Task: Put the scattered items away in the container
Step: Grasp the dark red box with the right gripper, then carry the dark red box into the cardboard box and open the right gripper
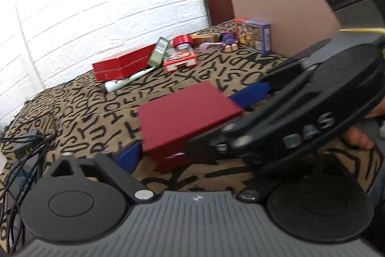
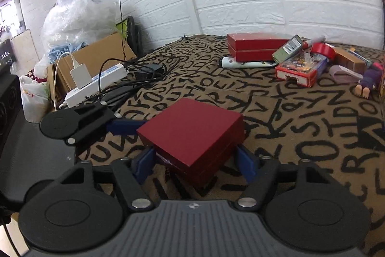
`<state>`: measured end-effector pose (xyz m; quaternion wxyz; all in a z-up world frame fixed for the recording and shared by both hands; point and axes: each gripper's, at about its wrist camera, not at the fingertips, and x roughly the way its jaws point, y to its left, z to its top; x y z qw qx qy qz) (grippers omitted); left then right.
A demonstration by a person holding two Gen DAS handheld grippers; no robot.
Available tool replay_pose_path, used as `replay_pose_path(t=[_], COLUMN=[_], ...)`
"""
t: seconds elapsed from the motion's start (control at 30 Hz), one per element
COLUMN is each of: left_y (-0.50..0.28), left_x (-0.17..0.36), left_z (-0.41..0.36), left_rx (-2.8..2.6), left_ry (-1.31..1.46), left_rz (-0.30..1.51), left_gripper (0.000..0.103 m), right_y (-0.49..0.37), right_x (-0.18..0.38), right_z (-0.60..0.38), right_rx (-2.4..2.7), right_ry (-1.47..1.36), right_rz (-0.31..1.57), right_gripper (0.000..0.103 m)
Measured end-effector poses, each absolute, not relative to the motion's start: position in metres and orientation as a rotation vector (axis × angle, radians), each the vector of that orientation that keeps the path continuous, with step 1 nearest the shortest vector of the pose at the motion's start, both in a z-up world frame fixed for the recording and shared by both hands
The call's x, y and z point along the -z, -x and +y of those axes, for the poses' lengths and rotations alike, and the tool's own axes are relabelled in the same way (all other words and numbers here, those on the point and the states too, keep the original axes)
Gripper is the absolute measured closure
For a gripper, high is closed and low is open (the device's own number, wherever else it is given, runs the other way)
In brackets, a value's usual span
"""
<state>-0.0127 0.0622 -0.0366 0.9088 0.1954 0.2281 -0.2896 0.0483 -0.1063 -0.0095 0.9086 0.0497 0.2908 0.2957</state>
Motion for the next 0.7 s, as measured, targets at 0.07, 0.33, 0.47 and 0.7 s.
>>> replay_pose_path(t=[0.07,0.33,0.47,0.7], left_y=[0.014,0.022,0.029,0.036], left_x=[0.037,0.028,0.009,-0.039], left_z=[0.062,0.062,0.064,0.037], left_rx=[0.572,0.554,0.541,0.581], left_ry=[-0.403,-0.43,-0.418,-0.461], left_rz=[0.456,0.381,0.315,0.163], left_gripper=[0.024,0.045,0.045,0.045], right_y=[-0.046,-0.037,-0.029,-0.014], right_x=[0.009,-0.003,-0.023,-0.074], right_z=[-0.108,-0.113,-0.116,-0.144], right_rx=[-0.603,-0.581,-0.579,-0.505], right_ry=[-0.104,-0.053,-0.065,-0.063], right_rz=[0.595,0.543,0.475,0.345], right_gripper=[0.034,0.034,0.034,0.034])
